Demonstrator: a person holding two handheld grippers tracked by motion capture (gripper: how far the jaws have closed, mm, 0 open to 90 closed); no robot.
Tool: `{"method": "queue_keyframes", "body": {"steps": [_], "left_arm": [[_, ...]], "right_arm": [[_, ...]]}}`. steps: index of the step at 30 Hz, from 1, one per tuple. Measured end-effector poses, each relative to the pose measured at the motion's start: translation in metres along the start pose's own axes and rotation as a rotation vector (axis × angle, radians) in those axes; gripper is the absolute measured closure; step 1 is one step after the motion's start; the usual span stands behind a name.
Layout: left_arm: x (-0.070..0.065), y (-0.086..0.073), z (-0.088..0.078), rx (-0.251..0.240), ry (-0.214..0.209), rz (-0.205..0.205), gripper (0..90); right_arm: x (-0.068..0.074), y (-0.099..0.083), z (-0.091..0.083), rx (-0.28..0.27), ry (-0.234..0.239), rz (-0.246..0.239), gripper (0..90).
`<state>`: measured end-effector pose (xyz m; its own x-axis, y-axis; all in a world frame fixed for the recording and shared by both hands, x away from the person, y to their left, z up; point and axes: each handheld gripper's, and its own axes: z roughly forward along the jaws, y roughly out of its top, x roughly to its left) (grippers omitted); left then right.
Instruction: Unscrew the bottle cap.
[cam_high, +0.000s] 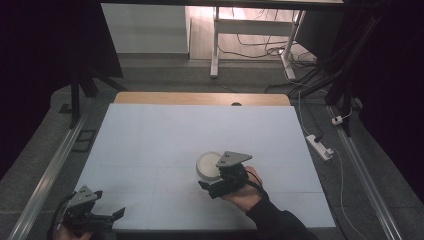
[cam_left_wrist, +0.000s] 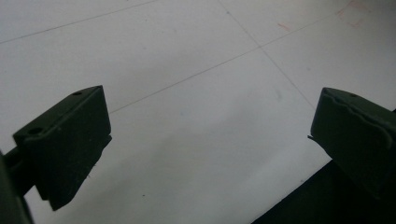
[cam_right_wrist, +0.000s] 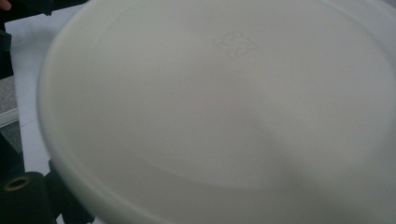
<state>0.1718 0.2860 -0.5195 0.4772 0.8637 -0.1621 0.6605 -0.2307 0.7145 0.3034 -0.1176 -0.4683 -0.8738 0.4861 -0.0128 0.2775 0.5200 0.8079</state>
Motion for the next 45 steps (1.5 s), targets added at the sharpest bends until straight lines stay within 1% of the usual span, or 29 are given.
{"method": "queue_keyframes", "body": {"steps": [3,4,5,6,8,9,11,14,16,19,21,25,28,30,32,34,37,40,41,43,45], "left_arm": [[0.000,0.004,0.000,-0.015,-0.020,0.006,0.0],[0.000,0.006,0.000,-0.017,-0.026,0.024,0.0],[-0.002,0.010,0.003,-0.033,-0.058,0.071,0.0],[-0.002,0.010,0.003,-0.033,-0.058,0.071,0.0],[-0.004,0.014,0.006,-0.020,-0.088,0.100,0.0],[-0.006,0.016,0.008,-0.019,-0.096,0.116,0.0],[-0.009,0.020,0.011,-0.024,-0.113,0.144,0.0],[-0.012,0.027,0.014,-0.043,-0.125,0.173,0.3],[-0.013,0.031,0.016,-0.049,-0.133,0.182,0.6],[-0.016,0.039,0.020,-0.061,-0.159,0.191,0.8],[-0.019,0.045,0.022,-0.070,-0.169,0.199,0.4],[-0.026,0.058,0.025,-0.090,-0.184,0.232,0.0],[-0.029,0.068,0.028,-0.097,-0.211,0.233,0.0],[-0.032,0.074,0.030,-0.089,-0.227,0.235,0.0],[-0.035,0.081,0.032,-0.090,-0.235,0.251,0.0],[-0.038,0.088,0.035,-0.086,-0.232,0.270,0.0],[-0.044,0.099,0.040,-0.086,-0.254,0.289,0.0],[-0.049,0.110,0.045,-0.091,-0.265,0.328,0.0],[-0.051,0.114,0.047,-0.097,-0.273,0.335,0.0],[-0.053,0.122,0.051,-0.105,-0.305,0.349,0.0],[-0.056,0.129,0.055,-0.104,-0.333,0.385,0.0]], "right_arm": [[0.000,0.000,0.001,0.001,0.006,-0.002,6.4],[0.000,0.000,0.001,0.001,0.007,-0.001,6.4],[0.001,0.000,0.001,0.002,0.008,-0.003,6.4],[0.001,0.000,0.001,0.002,0.009,-0.004,6.4],[0.001,0.000,0.001,0.002,0.008,-0.006,6.4],[0.001,0.000,0.001,0.001,0.008,-0.008,6.4],[0.001,0.000,0.000,-0.001,0.009,-0.009,6.4],[0.000,0.000,0.000,-0.004,0.010,-0.008,6.4],[0.000,0.000,0.000,-0.005,0.011,-0.008,6.4],[0.000,0.000,0.000,-0.006,0.013,-0.011,6.4],[0.000,0.000,0.000,-0.007,0.017,-0.013,6.4],[0.001,0.002,0.001,-0.007,0.027,-0.020,6.4],[0.002,0.002,0.002,-0.007,0.032,-0.023,6.4],[0.003,0.003,0.002,-0.009,0.038,-0.026,6.4],[0.003,0.004,0.003,-0.008,0.043,-0.033,6.5],[0.004,0.004,0.004,-0.005,0.046,-0.034,6.5],[0.004,0.005,0.005,-0.003,0.051,-0.040,6.5],[0.005,0.005,0.006,-0.001,0.052,-0.045,6.5],[0.006,0.006,0.006,-0.001,0.054,-0.046,6.5],[0.006,0.006,0.006,-0.004,0.056,-0.052,6.4],[0.006,0.007,0.006,-0.005,0.061,-0.053,6.5]]}}
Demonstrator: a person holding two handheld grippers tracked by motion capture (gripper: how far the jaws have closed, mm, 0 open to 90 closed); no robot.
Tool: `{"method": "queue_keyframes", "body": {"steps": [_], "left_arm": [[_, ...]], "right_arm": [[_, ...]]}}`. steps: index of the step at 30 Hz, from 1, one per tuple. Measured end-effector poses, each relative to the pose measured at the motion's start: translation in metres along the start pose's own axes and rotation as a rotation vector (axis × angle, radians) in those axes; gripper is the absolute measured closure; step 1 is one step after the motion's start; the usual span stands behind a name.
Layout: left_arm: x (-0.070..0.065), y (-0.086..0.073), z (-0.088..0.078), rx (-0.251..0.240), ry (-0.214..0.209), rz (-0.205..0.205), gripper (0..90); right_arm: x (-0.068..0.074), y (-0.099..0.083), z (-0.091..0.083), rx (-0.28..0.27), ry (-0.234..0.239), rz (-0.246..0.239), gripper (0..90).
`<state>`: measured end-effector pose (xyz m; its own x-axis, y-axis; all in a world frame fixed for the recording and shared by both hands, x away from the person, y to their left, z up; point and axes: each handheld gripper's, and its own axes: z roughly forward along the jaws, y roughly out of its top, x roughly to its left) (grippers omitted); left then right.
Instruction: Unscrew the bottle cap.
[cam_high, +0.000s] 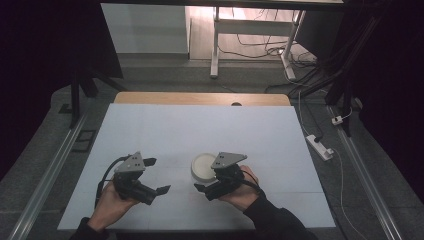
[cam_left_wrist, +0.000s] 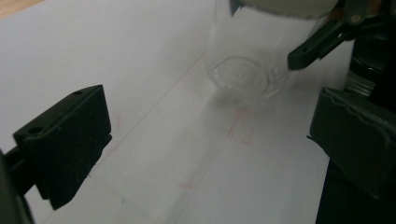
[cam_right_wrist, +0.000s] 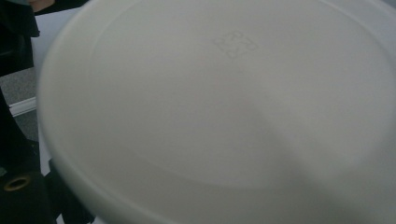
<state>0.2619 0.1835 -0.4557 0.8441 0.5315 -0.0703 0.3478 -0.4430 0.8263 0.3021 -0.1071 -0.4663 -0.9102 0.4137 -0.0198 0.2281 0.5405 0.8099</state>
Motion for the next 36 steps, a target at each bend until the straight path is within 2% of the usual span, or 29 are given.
{"method": "queue_keyframes", "body": {"steps": [8,12,16,23,25,28,32,36], "left_arm": [[0.004,0.028,0.021,-0.018,-0.111,0.100,0.0],[0.006,0.041,0.032,-0.018,-0.190,0.155,0.0],[0.007,0.050,0.044,-0.019,-0.264,0.184,0.0],[0.006,0.062,0.062,-0.010,-0.350,0.236,0.0],[0.005,0.063,0.064,-0.009,-0.366,0.243,0.0],[0.002,0.066,0.069,0.004,-0.380,0.278,1.0],[0.001,0.065,0.069,-0.015,-0.378,0.288,6.9],[0.001,0.065,0.068,-0.026,-0.370,0.280,8.0]], "right_arm": [[0.000,0.001,0.002,0.008,0.018,-0.010,6.5],[0.001,0.002,0.003,0.007,0.036,-0.021,6.4],[0.002,0.002,0.003,0.006,0.050,-0.034,6.5],[0.006,0.003,0.005,0.012,0.079,-0.054,6.5],[0.007,0.003,0.005,0.013,0.082,-0.057,6.5],[0.008,0.004,0.006,0.013,0.097,-0.066,6.4],[0.010,0.004,0.006,0.010,0.111,-0.067,6.5],[0.009,0.004,0.006,0.010,0.114,-0.066,6.5]]}}
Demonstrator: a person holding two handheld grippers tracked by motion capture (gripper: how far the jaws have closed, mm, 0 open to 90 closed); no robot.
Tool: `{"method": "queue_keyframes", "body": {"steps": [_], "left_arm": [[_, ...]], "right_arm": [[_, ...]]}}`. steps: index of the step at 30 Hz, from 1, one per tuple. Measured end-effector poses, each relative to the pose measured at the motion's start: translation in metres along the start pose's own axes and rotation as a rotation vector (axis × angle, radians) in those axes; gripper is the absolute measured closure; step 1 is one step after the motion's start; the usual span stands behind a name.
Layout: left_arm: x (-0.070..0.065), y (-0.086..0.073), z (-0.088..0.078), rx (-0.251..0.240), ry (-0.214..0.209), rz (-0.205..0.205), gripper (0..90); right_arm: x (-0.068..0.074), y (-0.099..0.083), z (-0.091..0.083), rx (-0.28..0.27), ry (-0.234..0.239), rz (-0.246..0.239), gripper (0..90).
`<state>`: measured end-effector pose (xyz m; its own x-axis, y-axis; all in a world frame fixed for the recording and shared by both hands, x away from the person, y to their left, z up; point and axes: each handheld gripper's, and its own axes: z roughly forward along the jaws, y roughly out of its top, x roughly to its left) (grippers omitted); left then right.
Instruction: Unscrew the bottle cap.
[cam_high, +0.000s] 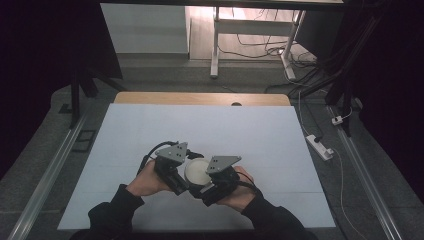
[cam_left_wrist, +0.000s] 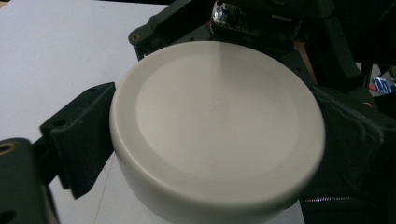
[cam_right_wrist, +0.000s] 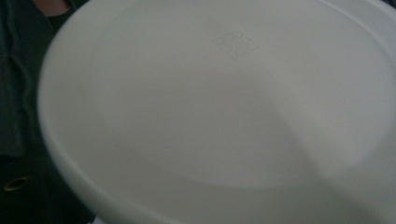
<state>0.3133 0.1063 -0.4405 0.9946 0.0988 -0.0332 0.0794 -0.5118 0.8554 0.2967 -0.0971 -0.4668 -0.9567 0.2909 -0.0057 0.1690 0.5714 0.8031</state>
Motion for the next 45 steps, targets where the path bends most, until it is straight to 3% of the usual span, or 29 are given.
{"method": "queue_keyframes", "body": {"steps": [7,12,17,21,25,26,29,32,34,38,42,43,45], "left_arm": [[-0.003,0.002,0.003,0.012,0.085,-0.056,8.3],[-0.012,0.009,0.008,0.026,0.199,-0.119,8.3],[-0.015,0.013,0.011,0.032,0.248,-0.169,8.2],[-0.015,0.013,0.012,0.029,0.249,-0.166,8.0],[-0.012,0.011,0.011,0.016,0.200,-0.157,4.0],[-0.011,0.011,0.009,0.028,0.179,-0.138,1.9],[-0.010,0.012,0.004,0.052,0.178,-0.104,0.0],[-0.007,0.010,-0.006,0.052,0.116,-0.062,0.0],[-0.007,0.009,-0.007,0.052,0.103,-0.052,0.0],[-0.008,0.009,-0.008,0.053,0.027,0.008,0.4],[-0.008,0.009,-0.008,0.045,-0.012,0.028,3.3],[-0.007,0.008,-0.009,0.032,-0.047,0.034,4.2],[-0.008,0.007,-0.009,0.019,-0.067,0.035,7.3]], "right_arm": [[-0.004,-0.001,0.001,0.002,-0.041,0.040,6.5],[-0.006,-0.001,0.001,0.001,-0.082,0.061,6.5],[-0.007,0.000,0.000,0.002,-0.103,0.077,6.5],[-0.008,-0.001,-0.001,0.001,-0.102,0.081,6.5],[-0.007,-0.001,-0.001,-0.001,-0.094,0.075,6.5],[-0.007,-0.001,-0.001,-0.001,-0.091,0.072,6.5],[-0.007,-0.001,-0.001,-0.003,-0.078,0.067,6.5],[-0.006,0.000,-0.002,-0.007,-0.060,0.056,6.5],[-0.006,0.000,-0.003,-0.008,-0.050,0.048,6.5],[-0.001,0.002,-0.002,-0.012,0.006,0.012,6.5],[0.005,0.003,-0.002,-0.013,0.047,-0.021,6.5],[0.006,0.004,-0.002,-0.016,0.057,-0.026,6.5],[0.008,0.005,-0.002,-0.018,0.071,-0.039,6.5]]}}
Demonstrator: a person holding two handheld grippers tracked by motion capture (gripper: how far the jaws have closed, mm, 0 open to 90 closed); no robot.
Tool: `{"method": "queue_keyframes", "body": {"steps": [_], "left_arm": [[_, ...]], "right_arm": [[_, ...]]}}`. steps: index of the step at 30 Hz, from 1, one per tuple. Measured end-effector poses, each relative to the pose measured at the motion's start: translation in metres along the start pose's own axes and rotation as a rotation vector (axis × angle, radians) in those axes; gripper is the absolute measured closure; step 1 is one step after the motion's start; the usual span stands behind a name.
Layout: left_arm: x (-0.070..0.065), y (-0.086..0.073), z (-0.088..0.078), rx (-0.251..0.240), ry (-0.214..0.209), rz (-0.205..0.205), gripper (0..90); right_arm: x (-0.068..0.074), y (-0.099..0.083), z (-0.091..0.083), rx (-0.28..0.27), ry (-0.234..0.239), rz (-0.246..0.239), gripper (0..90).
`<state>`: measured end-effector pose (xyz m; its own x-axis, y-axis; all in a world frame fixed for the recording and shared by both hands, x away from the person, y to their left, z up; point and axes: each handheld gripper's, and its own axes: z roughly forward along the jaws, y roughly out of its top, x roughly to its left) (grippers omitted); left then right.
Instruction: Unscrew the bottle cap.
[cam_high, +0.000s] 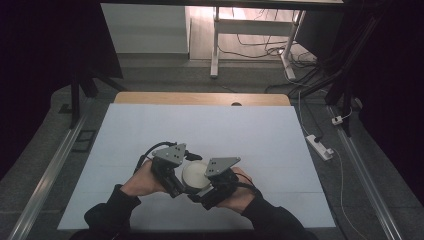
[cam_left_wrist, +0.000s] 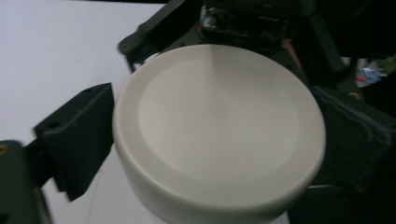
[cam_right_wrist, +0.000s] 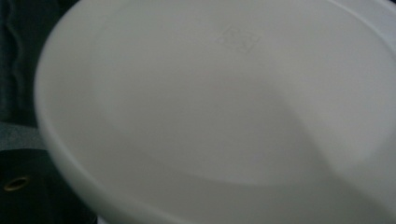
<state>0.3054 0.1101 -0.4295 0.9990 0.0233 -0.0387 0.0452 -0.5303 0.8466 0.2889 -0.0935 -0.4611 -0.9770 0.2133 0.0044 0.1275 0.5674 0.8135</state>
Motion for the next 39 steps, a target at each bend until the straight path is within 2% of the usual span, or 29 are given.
{"method": "queue_keyframes", "body": {"steps": [3,5,9,10,11,12,13,14,16,17,18,19,22,25,27,28,29,31,33,34,35,39], "left_arm": [[0.000,0.000,-0.001,-0.002,0.004,0.000,7.7],[-0.001,0.001,0.001,0.004,0.046,-0.020,7.9],[-0.001,0.002,0.007,0.015,0.122,-0.066,8.0],[-0.001,0.002,0.007,0.015,0.122,-0.066,8.0],[-0.001,0.003,0.008,0.017,0.140,-0.076,8.0],[-0.002,0.004,0.011,0.013,0.181,-0.108,8.0],[-0.002,0.006,0.012,0.012,0.204,-0.124,8.0],[-0.002,0.006,0.012,0.012,0.204,-0.124,8.0],[-0.004,0.008,0.015,0.021,0.246,-0.148,8.0],[-0.006,0.011,0.019,0.026,0.286,-0.173,8.0],[-0.006,0.011,0.019,0.026,0.286,-0.173,8.0],[-0.007,0.012,0.022,0.030,0.316,-0.195,8.0],[-0.008,0.014,0.025,0.035,0.338,-0.209,8.0],[-0.007,0.013,0.025,0.031,0.337,-0.212,8.0],[-0.006,0.011,0.026,0.011,0.325,-0.225,7.9],[-0.005,0.010,0.024,0.016,0.305,-0.204,7.6],[-0.005,0.010,0.024,0.016,0.305,-0.204,6.8],[-0.005,0.010,0.022,0.009,0.268,-0.192,3.5],[-0.005,0.010,0.021,0.011,0.258,-0.181,0.4],[-0.005,0.010,0.019,0.022,0.243,-0.156,0.0],[-0.005,0.010,0.019,0.022,0.243,-0.156,0.0],[-0.006,0.011,0.011,0.034,0.205,-0.098,0.0]], "right_arm": [[0.001,0.001,0.000,-0.005,0.001,0.003,6.5],[0.000,0.000,0.000,0.000,-0.014,0.010,6.5],[-0.004,-0.001,0.001,0.022,-0.075,0.032,6.5],[-0.006,-0.002,0.001,0.026,-0.089,0.031,6.5],[-0.006,-0.002,0.001,0.026,-0.089,0.031,6.5],[-0.007,-0.002,0.001,0.027,-0.106,0.060,6.5],[-0.009,-0.003,0.000,0.027,-0.117,0.066,6.5],[-0.010,-0.003,0.000,0.028,-0.127,0.075,6.5],[-0.012,-0.004,0.000,0.031,-0.145,0.085,6.5],[-0.013,-0.004,0.000,0.031,-0.153,0.094,6.5],[-0.013,-0.005,0.000,0.031,-0.158,0.100,6.5],[-0.014,-0.005,0.000,0.034,-0.164,0.099,6.5],[-0.016,-0.007,0.000,0.034,-0.173,0.109,6.5],[-0.017,-0.007,0.000,0.034,-0.172,0.112,6.5],[-0.017,-0.008,0.000,0.033,-0.173,0.110,6.5],[-0.017,-0.008,-0.001,0.031,-0.171,0.110,6.5],[-0.017,-0.008,-0.001,0.031,-0.171,0.110,6.5],[-0.017,-0.007,-0.001,0.028,-0.165,0.107,6.5],[-0.016,-0.007,-0.002,0.024,-0.159,0.099,6.5],[-0.016,-0.007,-0.002,0.024,-0.154,0.095,6.5],[-0.016,-0.007,-0.002,0.021,-0.150,0.092,6.5],[-0.015,-0.006,-0.004,0.019,-0.134,0.079,6.5]]}}
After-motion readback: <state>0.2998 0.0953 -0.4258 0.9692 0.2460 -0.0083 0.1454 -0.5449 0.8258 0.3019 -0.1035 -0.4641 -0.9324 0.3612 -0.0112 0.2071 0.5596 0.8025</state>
